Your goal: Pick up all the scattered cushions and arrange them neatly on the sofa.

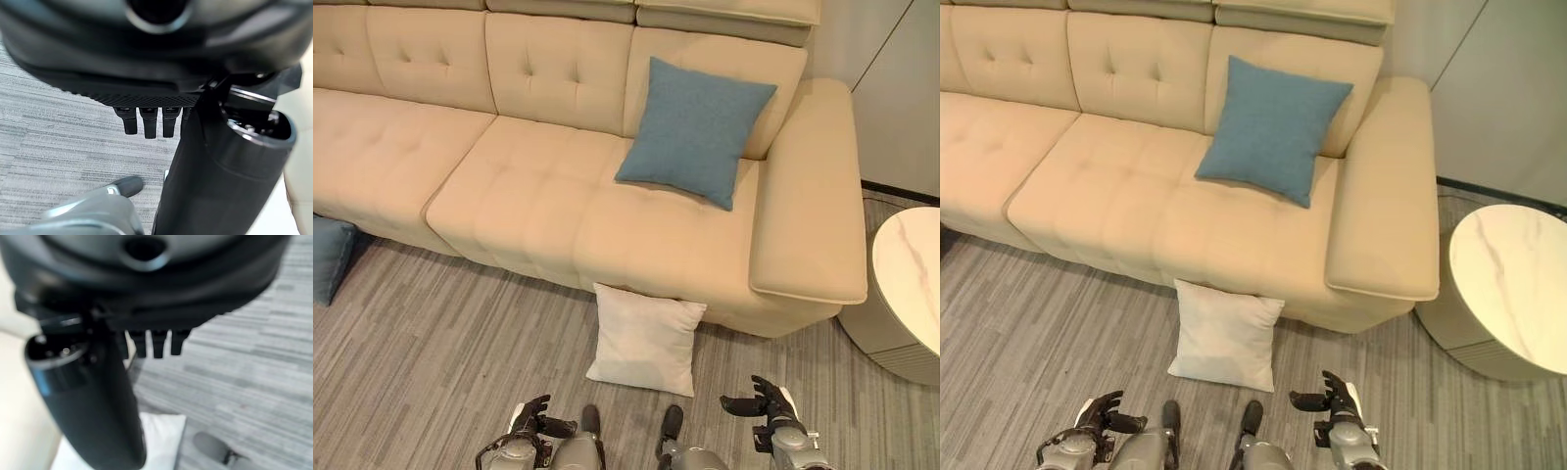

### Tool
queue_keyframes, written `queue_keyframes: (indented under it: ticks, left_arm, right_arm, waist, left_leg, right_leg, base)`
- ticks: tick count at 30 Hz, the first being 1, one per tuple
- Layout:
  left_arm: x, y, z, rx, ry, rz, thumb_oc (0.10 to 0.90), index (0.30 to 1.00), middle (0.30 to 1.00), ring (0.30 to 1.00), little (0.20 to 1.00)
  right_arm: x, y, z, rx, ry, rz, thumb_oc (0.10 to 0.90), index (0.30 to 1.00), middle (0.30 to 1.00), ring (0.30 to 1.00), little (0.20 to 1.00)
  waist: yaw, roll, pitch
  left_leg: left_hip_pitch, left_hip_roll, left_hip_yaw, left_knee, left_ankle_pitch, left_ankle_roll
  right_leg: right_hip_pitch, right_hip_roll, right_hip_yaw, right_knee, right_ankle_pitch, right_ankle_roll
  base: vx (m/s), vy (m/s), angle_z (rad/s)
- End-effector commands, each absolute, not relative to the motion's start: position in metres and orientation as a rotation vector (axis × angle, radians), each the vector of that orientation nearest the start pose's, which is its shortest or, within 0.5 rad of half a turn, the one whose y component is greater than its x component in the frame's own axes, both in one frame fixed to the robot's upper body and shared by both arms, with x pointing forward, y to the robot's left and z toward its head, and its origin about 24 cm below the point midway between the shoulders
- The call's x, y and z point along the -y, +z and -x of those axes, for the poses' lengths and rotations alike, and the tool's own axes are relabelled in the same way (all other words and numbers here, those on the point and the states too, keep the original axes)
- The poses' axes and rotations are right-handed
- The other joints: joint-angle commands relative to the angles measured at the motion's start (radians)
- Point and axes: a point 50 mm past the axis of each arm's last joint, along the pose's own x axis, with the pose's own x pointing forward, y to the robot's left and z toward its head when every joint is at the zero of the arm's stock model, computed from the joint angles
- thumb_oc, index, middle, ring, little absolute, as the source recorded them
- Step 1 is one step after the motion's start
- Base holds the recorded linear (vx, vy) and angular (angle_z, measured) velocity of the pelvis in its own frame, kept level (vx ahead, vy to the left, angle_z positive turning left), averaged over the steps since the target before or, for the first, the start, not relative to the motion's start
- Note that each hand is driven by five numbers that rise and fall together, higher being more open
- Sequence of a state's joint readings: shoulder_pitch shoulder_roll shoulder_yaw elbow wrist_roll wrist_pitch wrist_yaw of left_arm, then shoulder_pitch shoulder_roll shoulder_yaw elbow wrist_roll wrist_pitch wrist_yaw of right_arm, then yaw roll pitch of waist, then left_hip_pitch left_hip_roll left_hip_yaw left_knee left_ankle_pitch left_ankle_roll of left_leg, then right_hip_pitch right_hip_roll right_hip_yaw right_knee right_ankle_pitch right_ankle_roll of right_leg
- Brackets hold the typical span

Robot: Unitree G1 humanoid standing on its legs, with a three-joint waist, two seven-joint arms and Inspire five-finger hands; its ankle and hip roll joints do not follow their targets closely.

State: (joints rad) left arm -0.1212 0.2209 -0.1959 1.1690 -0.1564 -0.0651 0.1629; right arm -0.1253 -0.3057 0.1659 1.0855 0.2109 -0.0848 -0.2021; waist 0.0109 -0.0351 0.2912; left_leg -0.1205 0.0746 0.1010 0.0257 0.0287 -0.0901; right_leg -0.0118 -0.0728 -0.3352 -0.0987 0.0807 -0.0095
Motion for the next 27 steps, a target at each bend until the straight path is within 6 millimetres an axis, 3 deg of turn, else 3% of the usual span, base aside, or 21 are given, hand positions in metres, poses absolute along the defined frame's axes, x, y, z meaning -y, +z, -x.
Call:
queue_keyframes:
  ticks: [1, 4, 9, 11, 14, 16, 17, 19, 21, 22, 25, 27]
  left_arm:
    - [-0.227, -0.141, -0.152, -0.972, 0.157, -0.32, 0.8, 0.9, 0.9, 0.9, 0.9]
    - [-0.231, -0.14, -0.152, -0.965, 0.164, -0.325, 0.8, 0.9, 0.9, 0.9, 0.9]
    - [-0.231, -0.14, -0.152, -0.965, 0.164, -0.326, 0.8, 0.9, 0.9, 0.9, 0.9]
    - [-0.237, -0.124, -0.18, -0.845, 0.21, -0.312, 0.8, 0.9, 0.9, 0.9, 0.9]
    - [-0.237, -0.113, -0.195, -0.77, 0.232, -0.289, 0.8, 0.9, 0.9, 0.9, 0.9]
    - [-0.236, -0.091, -0.223, -0.626, 0.266, -0.246, 0.8, 0.9, 0.9, 0.9, 0.9]
    - [-0.236, -0.091, -0.223, -0.626, 0.266, -0.246, 0.8, 0.9, 0.9, 0.9, 0.9]
    - [-0.231, -0.064, -0.252, -0.471, 0.289, -0.205, 0.8, 0.9, 0.9, 0.9, 0.9]
    - [-0.229, -0.056, -0.261, -0.427, 0.301, -0.181, 0.8, 0.9, 0.9, 0.9, 0.9]
    - [-0.228, -0.048, -0.268, -0.39, 0.315, -0.168, 0.8, 0.9, 0.9, 0.9, 0.9]
    - [-0.221, -0.01, -0.301, -0.22, 0.357, -0.121, 0.8, 0.9, 0.9, 0.9, 0.9]
    - [-0.22, -0.004, -0.307, -0.196, 0.367, -0.109, 0.8, 0.9, 0.9, 0.9, 0.9]
  right_arm:
    - [0.265, -0.119, -0.167, -0.845, -0.325, 0.315, 0.8, 0.9, 0.9, 0.9, 0.9]
    - [0.26, -0.12, -0.168, -0.843, -0.305, 0.316, 0.8, 0.9, 0.9, 0.9, 0.9]
    - [0.26, -0.12, -0.168, -0.843, -0.305, 0.315, 0.8, 0.9, 0.9, 0.9, 0.9]
    - [0.258, -0.106, -0.193, -0.758, -0.303, 0.319, 0.8, 0.9, 0.9, 0.9, 0.9]
    - [0.258, -0.097, -0.206, -0.703, -0.31, 0.314, 0.8, 0.9, 0.9, 0.9, 0.9]
    - [0.259, -0.08, -0.227, -0.604, -0.328, 0.326, 0.8, 0.9, 0.9, 0.9, 0.9]
    - [0.259, -0.08, -0.227, -0.603, -0.328, 0.326, 0.8, 0.9, 0.9, 0.9, 0.9]
    - [0.258, -0.06, -0.249, -0.5, -0.35, 0.34, 0.8, 0.9, 0.9, 0.9, 0.9]
    - [0.257, -0.054, -0.256, -0.471, -0.361, 0.337, 0.8, 0.9, 0.9, 0.9, 0.9]
    - [0.256, -0.047, -0.263, -0.435, -0.37, 0.341, 0.8, 0.9, 0.9, 0.9, 0.9]
    - [0.251, -0.015, -0.294, -0.29, -0.43, 0.338, 0.8, 0.9, 0.9, 0.9, 0.9]
    - [0.25, -0.006, -0.301, -0.256, -0.444, 0.341, 0.8, 0.9, 0.9, 0.9, 0.9]
  waist:
    - [-0.001, -0.028, -0.033]
    - [0.001, -0.036, -0.036]
    - [0.002, -0.036, -0.036]
    - [0.01, -0.037, 0.006]
    - [0.013, -0.034, 0.027]
    - [0.018, -0.029, 0.072]
    - [0.017, -0.029, 0.072]
    - [0.019, -0.021, 0.11]
    - [0.018, -0.018, 0.117]
    - [0.018, -0.015, 0.124]
    - [0.011, -0.007, 0.15]
    - [0.008, -0.004, 0.147]
  left_leg:
    - [-0.017, -0.027, -0.021, 0.088, -0.049, 0.033]
    - [0.004, -0.045, 0.003, 0.073, -0.065, 0.053]
    - [0.004, -0.045, 0.004, 0.072, -0.065, 0.054]
    - [-0.035, -0.055, 0.038, 0.091, -0.086, 0.084]
    - [-0.071, -0.056, 0.04, 0.108, -0.088, 0.087]
    - [-0.14, -0.053, 0.039, 0.151, -0.091, 0.087]
    - [-0.142, -0.053, 0.039, 0.152, -0.092, 0.087]
    - [-0.249, -0.052, 0.032, 0.216, -0.09, 0.085]
    - [-0.284, -0.051, 0.028, 0.23, -0.089, 0.085]
    - [-0.312, -0.051, 0.02, 0.255, -0.118, 0.077]
    - [-0.478, -0.037, -0.001, 0.311, -0.104, 0.075]
    - [-0.52, -0.036, -0.007, 0.32, -0.102, 0.075]
  right_leg:
    - [0.045, -0.012, 0.066, 0.112, -0.155, 0.091]
    - [0.024, -0.031, 0.095, 0.156, -0.153, 0.106]
    - [0.023, -0.031, 0.097, 0.158, -0.153, 0.107]
    - [-0.075, -0.06, 0.115, 0.231, -0.142, 0.13]
    - [-0.122, -0.072, 0.109, 0.263, -0.14, 0.13]
    - [-0.192, -0.087, 0.102, 0.312, -0.144, 0.123]
    - [-0.193, -0.087, 0.102, 0.312, -0.144, 0.123]
    - [-0.283, -0.1, 0.092, 0.36, -0.152, 0.111]
    - [-0.319, -0.102, 0.084, 0.377, -0.155, 0.106]
    - [-0.35, -0.102, 0.086, 0.41, -0.183, 0.111]
    - [-0.517, -0.112, 0.08, 0.477, -0.193, 0.101]
    - [-0.557, -0.116, 0.079, 0.486, -0.194, 0.101]
  base:
    - [0.1, 0.093, -0.28]
    - [0.12, 0.147, -0.51]
    - [0.01, 0.045, -0.11]
    - [-0.02, 0.191, -0.07]
    - [-0.07, 0.028, -0.47]
    - [-0.1, 0.002, 0.06]
    - [-0.1, -0.024, 0.12]
    - [-0.11, -0.04, 0.18]
    - [-0.03, -0.036, 0.16]
    - [-0.05, -0.059, 0.14]
    - [-0.12, -0.05, 0.12]
    - [-0.1, -0.035, 0.14]
